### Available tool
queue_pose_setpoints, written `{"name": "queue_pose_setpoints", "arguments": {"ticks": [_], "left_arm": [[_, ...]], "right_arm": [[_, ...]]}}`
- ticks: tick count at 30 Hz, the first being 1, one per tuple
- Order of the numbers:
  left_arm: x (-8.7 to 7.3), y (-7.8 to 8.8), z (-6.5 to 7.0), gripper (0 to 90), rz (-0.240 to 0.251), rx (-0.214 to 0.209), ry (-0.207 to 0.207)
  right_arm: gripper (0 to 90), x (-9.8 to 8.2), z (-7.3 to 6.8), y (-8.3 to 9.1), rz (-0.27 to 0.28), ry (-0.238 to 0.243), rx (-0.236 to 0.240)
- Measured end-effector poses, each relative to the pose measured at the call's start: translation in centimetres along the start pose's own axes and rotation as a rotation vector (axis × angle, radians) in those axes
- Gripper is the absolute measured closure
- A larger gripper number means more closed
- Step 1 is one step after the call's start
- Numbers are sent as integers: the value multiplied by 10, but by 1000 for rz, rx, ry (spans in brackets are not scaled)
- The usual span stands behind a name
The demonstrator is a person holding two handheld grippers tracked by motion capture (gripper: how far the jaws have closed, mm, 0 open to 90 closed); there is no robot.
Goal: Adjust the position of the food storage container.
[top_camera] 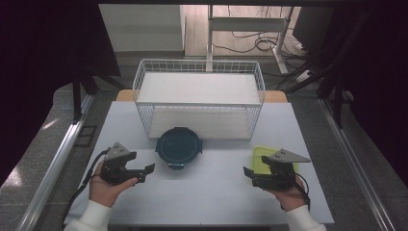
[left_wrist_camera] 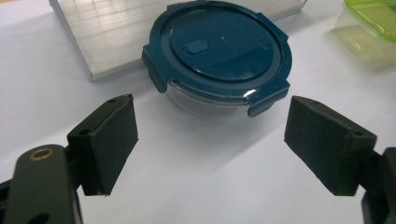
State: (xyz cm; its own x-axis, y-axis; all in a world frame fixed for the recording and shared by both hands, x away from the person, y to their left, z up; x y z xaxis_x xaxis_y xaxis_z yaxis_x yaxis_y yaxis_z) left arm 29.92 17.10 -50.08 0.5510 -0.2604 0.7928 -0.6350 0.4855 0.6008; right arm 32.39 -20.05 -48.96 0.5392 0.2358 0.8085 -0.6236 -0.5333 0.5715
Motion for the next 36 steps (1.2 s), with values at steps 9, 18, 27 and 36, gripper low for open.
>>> {"name": "queue_pose_setpoints", "arguments": {"ticks": [9,18,27,36], "left_arm": [[5,1,1,176,6,-18,4],[-1,-2,12,210,-23,-17,-59],[2,-7,7,268,-34,-7,-62],[16,3,15,338,-10,10,-119]], "right_arm": [[193,-4,-3,4,-18,7,5],[201,-5,-14,9,-4,12,12],[201,-5,-18,2,-23,44,23],[206,-8,-15,14,-6,5,16]]}}
Point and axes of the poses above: each handheld gripper's, and its own axes: y roughly backward along the jaws, x roughly out of its top, z roughly to its right, the point moved 8 cm from there along -y, roughly forward along the jaws, and after that the axes turned 4 degrees about -y, right-handed, at the moved point
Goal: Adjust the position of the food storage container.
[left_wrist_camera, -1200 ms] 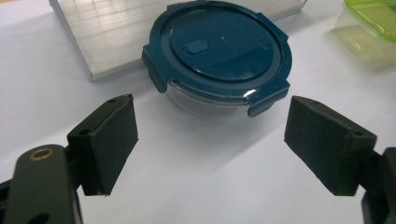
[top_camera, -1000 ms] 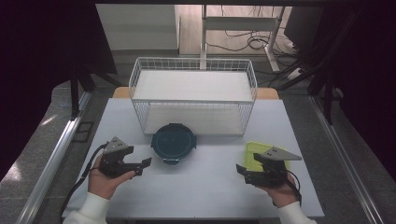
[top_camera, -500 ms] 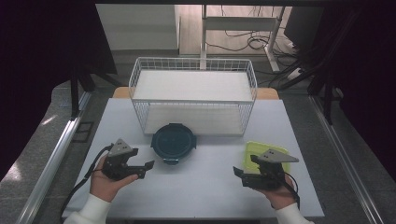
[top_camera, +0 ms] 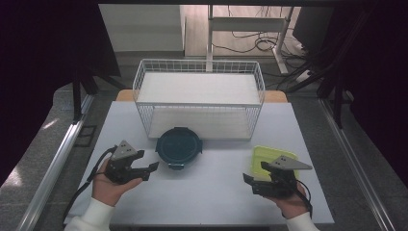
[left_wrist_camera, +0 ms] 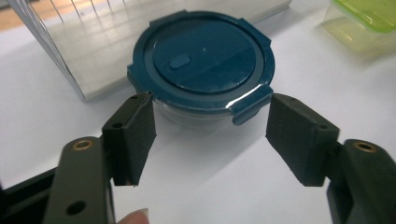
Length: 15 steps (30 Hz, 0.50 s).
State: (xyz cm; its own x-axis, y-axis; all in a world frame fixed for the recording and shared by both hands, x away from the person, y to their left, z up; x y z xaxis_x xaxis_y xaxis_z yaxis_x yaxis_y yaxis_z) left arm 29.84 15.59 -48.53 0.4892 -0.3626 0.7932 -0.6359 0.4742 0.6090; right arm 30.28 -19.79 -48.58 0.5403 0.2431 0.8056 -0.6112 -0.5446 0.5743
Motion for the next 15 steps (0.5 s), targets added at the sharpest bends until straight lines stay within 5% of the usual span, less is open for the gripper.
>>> {"name": "queue_pose_setpoints", "arguments": {"ticks": [15], "left_arm": [[31,-16,-20,438,-37,18,-3]], "right_arm": [[210,-3,-3,3,-2,-2,2]]}}
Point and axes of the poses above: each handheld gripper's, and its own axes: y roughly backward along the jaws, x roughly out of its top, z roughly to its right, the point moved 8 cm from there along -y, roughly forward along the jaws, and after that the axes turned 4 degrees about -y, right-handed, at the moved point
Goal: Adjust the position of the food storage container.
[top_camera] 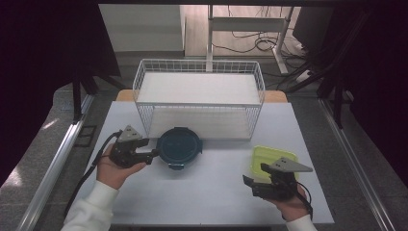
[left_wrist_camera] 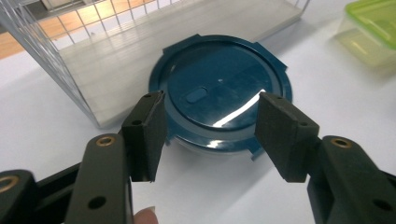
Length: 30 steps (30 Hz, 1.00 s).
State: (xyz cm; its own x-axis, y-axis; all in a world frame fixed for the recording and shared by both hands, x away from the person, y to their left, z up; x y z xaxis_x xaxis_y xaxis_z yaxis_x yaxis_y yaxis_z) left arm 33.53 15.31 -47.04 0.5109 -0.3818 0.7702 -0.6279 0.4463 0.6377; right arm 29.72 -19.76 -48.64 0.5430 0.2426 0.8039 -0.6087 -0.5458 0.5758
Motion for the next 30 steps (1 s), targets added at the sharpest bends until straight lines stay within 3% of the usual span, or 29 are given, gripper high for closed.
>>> {"name": "queue_pose_setpoints", "arguments": {"ticks": [3,5,10,11,12,13,14,16,20,23,28,29,30], "left_arm": [[4,-6,-4,501,-18,6,-9],[8,-13,-11,586,-30,9,22],[16,-24,-21,698,-41,14,23],[18,-27,-23,772,-42,12,28],[20,-29,-26,772,-47,13,28],[26,-33,-32,845,-40,-3,40],[26,-33,-32,862,-40,-3,40],[31,-37,-38,877,-37,6,38],[33,-51,-46,900,-67,13,-17],[30,-69,-52,900,-102,24,-33],[31,-80,-57,900,-105,31,-36],[31,-85,-57,900,-122,45,-77],[31,-85,-57,900,-122,45,-77]], "right_arm": [[213,0,1,1,5,2,-13],[215,3,-1,4,17,14,-19],[218,4,1,5,24,3,-23],[219,2,3,4,18,-1,-30],[219,2,3,4,18,-1,-30],[219,1,2,4,19,0,-26],[219,1,2,4,19,0,-26],[219,3,-2,6,22,11,-20],[219,4,-6,7,29,25,-12],[219,1,-5,4,17,21,-11],[219,1,-6,4,17,31,-2],[219,0,-6,4,15,28,-2],[219,0,-6,4,15,28,-2]]}}
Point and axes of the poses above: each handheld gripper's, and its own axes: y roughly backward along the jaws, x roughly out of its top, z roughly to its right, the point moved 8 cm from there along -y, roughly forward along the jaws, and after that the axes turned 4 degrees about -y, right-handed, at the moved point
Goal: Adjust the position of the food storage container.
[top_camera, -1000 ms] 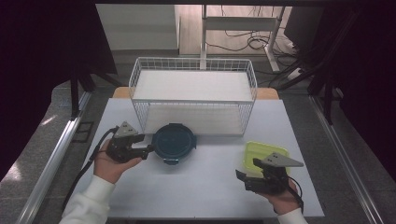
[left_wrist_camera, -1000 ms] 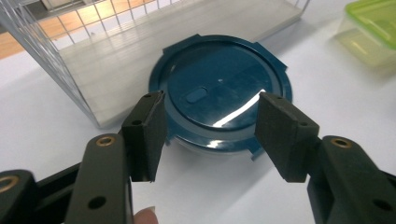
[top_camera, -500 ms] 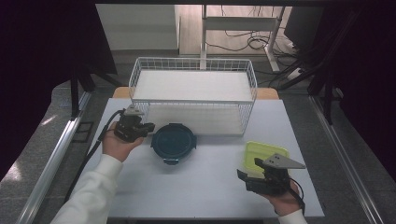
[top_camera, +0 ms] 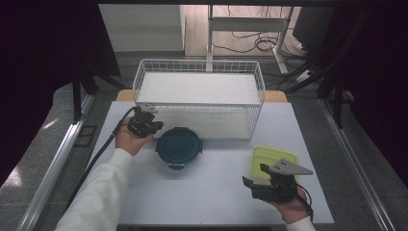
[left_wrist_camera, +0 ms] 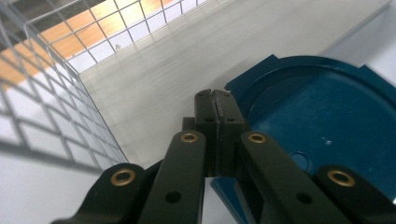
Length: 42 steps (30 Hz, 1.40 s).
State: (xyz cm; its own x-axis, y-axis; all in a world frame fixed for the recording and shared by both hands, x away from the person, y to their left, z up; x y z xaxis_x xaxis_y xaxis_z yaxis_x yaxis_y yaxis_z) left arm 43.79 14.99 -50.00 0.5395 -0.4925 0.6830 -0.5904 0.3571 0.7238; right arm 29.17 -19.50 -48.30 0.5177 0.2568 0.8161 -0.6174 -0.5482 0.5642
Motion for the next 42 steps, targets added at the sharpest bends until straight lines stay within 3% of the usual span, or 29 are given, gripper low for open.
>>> {"name": "queue_pose_setpoints", "arguments": {"ticks": [3,4,7,8,11,17,26,33,42], "left_arm": [[-2,-7,-1,900,-34,30,-79],[-3,-9,-1,900,-37,32,-83],[-3,-17,1,900,-33,31,-74],[-4,-19,0,900,-50,30,-94],[-5,-28,3,900,-62,14,-95],[-8,-37,1,900,-82,28,-127],[-9,-40,2,900,-75,26,-155],[-10,-43,12,900,-69,-22,-199],[-9,-43,28,900,-51,-60,-183]], "right_arm": [[219,-2,0,-1,-5,2,4],[219,-1,0,-1,-5,7,7],[219,-1,-1,-2,-7,7,8],[219,-2,-1,-3,-8,8,7],[219,-2,0,-4,-11,11,5],[220,-5,1,-5,-20,10,7],[222,-7,2,-7,-26,12,-1],[222,-8,1,-9,-31,19,-2],[222,-7,1,-8,-29,20,-1]]}}
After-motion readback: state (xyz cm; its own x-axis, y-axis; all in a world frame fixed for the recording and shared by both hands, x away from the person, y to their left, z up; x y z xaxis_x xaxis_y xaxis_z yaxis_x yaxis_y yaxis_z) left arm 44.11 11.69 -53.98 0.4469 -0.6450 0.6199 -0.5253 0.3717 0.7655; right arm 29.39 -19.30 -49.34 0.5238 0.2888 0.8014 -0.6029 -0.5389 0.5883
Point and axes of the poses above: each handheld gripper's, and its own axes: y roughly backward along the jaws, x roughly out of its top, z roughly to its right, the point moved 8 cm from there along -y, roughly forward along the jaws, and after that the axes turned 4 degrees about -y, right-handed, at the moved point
